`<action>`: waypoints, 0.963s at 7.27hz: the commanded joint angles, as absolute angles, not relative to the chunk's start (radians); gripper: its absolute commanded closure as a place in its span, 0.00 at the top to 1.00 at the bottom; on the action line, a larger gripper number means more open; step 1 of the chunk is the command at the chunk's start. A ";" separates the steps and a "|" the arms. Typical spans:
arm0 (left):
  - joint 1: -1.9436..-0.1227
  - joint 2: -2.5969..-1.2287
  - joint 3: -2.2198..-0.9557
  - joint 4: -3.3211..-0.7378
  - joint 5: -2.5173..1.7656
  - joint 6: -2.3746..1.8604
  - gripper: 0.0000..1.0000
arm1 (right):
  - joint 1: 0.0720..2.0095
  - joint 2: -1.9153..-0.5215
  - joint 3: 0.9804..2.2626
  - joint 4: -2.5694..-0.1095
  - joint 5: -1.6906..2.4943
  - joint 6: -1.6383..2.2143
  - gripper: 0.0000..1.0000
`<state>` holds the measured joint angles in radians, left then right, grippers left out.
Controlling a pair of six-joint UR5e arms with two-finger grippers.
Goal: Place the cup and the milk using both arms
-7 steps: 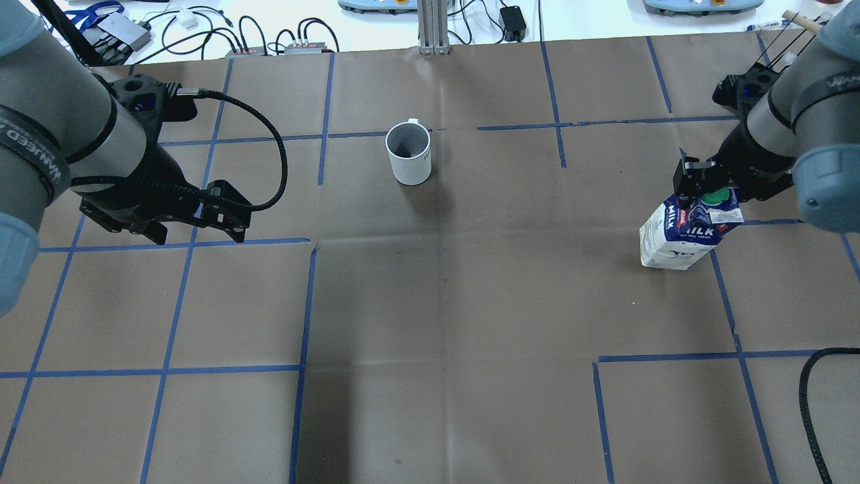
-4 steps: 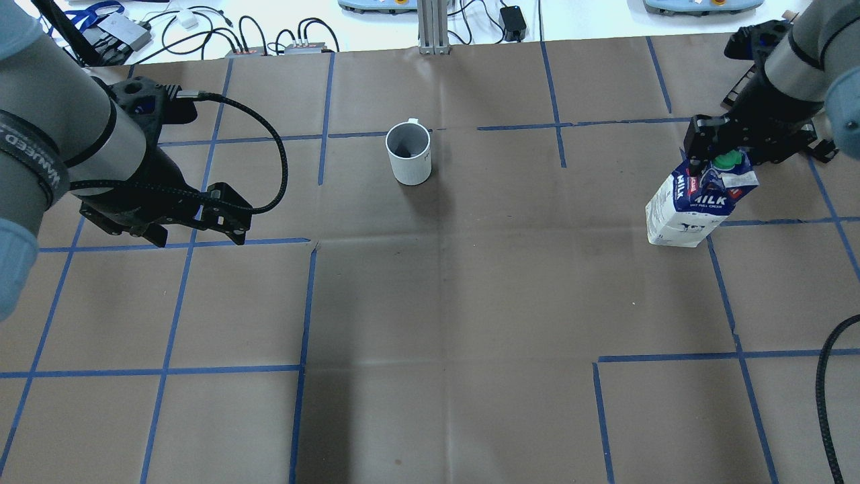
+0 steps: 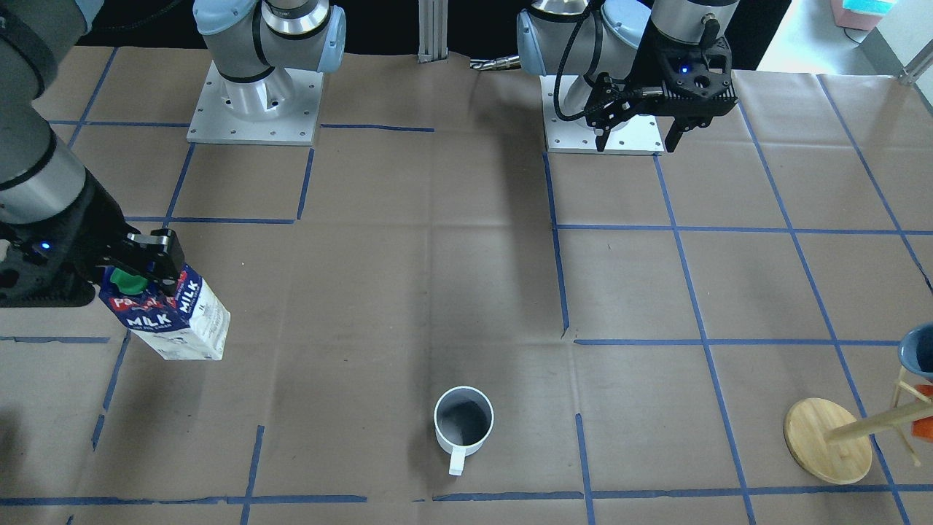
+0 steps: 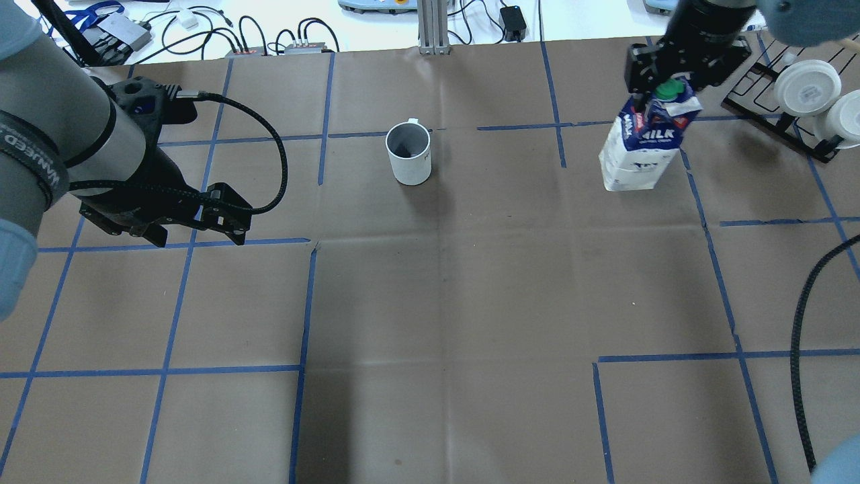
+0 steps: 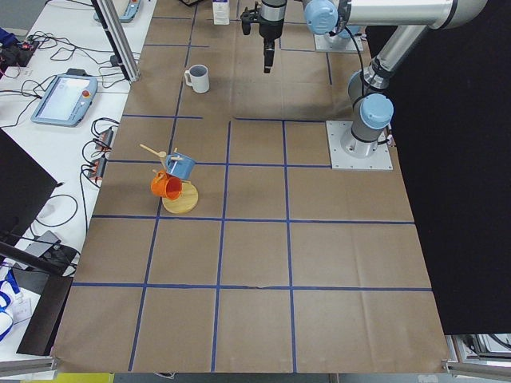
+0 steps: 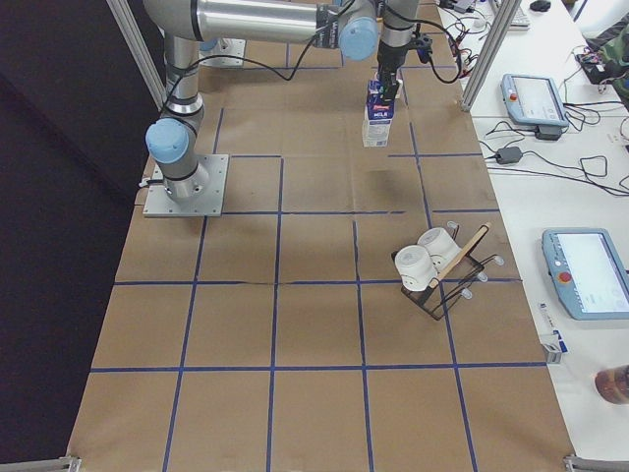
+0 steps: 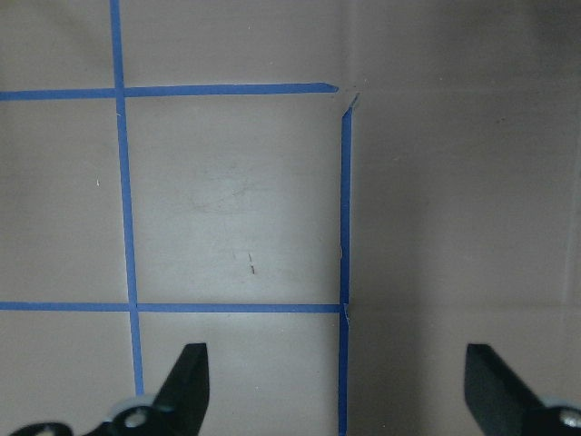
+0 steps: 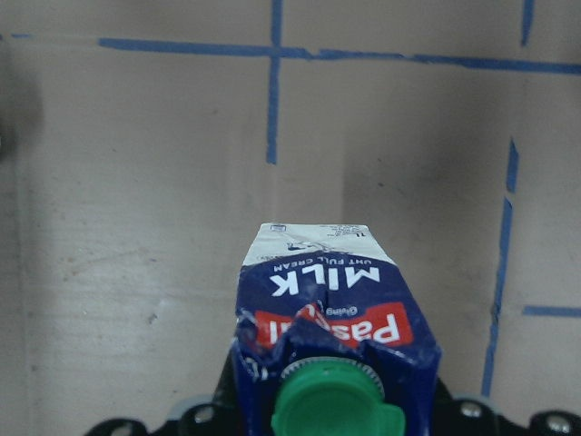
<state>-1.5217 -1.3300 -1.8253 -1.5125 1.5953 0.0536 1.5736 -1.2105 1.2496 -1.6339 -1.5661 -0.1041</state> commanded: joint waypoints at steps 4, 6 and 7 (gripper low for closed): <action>-1.522 -1.330 -1.824 -1.514 1.595 0.054 1.00 | 1.834 -0.824 0.842 -1.626 -1.571 0.121 0.62; -1.522 -1.330 -1.825 -1.514 1.595 0.055 1.00 | 1.836 -0.813 0.850 -1.628 -1.560 0.120 0.62; -1.522 -1.328 -1.825 -1.514 1.595 0.055 1.00 | 1.835 -0.801 0.857 -1.625 -1.562 0.115 0.62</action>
